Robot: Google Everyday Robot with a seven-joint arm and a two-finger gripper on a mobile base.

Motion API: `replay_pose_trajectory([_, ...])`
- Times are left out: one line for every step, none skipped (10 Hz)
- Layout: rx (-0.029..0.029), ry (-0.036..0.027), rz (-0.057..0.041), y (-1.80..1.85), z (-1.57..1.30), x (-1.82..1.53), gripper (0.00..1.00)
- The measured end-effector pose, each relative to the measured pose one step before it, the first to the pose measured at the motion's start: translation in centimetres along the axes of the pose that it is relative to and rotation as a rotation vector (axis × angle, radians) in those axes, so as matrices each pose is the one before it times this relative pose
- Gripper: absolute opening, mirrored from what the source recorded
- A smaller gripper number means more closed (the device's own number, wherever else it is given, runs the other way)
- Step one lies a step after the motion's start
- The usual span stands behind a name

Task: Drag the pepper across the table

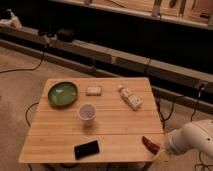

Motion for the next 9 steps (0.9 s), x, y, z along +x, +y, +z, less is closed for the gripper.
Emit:
replay_pose_trajectory([-0.00061,0.00013,-0.00266,0.022,0.020,-0.061,0.80])
replay_pose_trajectory([-0.00011,0.00014,0.00019,0.000,0.010,0.024,0.80])
replay_pose_trajectory([-0.00083,-0.00133,-0.00074,0.024,0.005,-0.001,0.80])
replay_pose_trajectory([-0.01308,-0.01044,-0.00367,0.319,0.255,-0.178,0.80])
replay_pose_trajectory([-0.02296,-0.01773,-0.00832,0.613,0.485,-0.229,0.80])
replay_pose_trajectory([-0.01999,-0.01579,-0.01318,0.554,0.486,-0.180,0.80])
replay_pose_trajectory([-0.01297,-0.00953,-0.01041,0.337,0.425,0.024,0.80])
replay_pose_trajectory([-0.00646,-0.00357,-0.00882,0.157,0.402,0.227,0.80])
replay_pose_trajectory([0.00609,0.00287,-0.00883,-0.131,0.266,0.336,0.80])
